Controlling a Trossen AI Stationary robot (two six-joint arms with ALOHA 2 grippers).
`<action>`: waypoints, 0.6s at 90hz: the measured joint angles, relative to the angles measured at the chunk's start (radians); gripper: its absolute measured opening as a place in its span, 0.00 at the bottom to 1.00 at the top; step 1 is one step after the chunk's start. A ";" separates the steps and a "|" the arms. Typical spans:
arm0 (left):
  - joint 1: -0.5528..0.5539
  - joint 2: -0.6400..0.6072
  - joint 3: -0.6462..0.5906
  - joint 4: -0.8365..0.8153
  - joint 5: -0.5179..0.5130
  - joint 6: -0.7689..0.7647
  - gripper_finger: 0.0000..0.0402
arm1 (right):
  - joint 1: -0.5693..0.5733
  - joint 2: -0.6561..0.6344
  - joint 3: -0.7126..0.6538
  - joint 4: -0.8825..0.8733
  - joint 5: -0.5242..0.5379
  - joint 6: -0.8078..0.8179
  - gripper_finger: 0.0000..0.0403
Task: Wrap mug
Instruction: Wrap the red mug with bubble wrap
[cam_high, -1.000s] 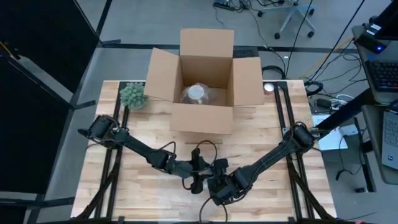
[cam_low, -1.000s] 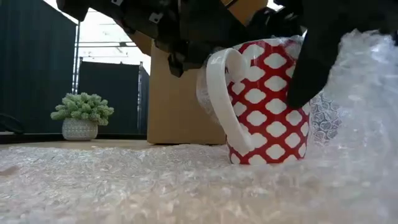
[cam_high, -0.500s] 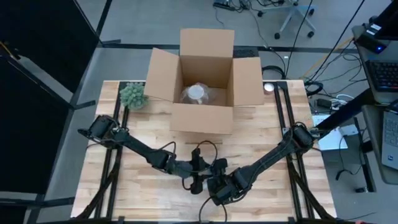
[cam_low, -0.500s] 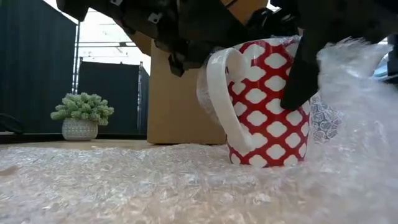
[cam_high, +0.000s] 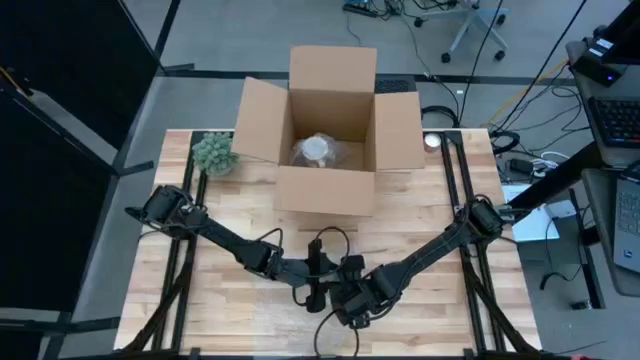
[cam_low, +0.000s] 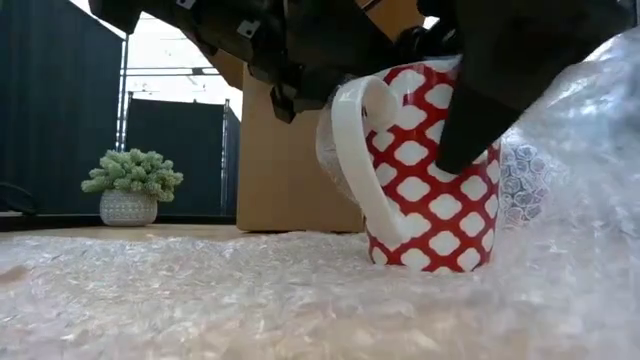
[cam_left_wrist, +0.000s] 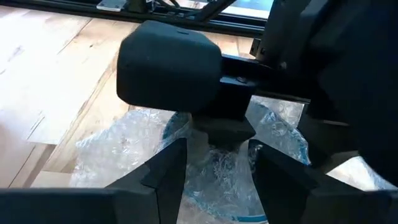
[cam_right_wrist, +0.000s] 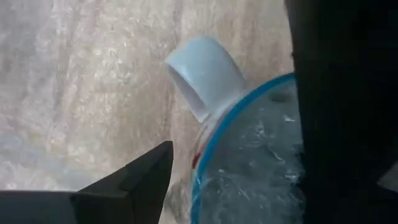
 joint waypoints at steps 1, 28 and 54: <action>0.000 0.000 0.000 0.000 0.000 0.000 0.40 | 0.000 0.000 0.000 0.000 -0.005 -0.002 0.60; 0.000 0.000 0.000 0.002 0.002 0.000 0.40 | 0.000 0.000 0.000 0.014 -0.055 -0.045 0.60; -0.001 0.000 0.000 0.001 0.011 0.001 0.40 | 0.005 0.000 0.000 0.021 -0.124 -0.075 0.60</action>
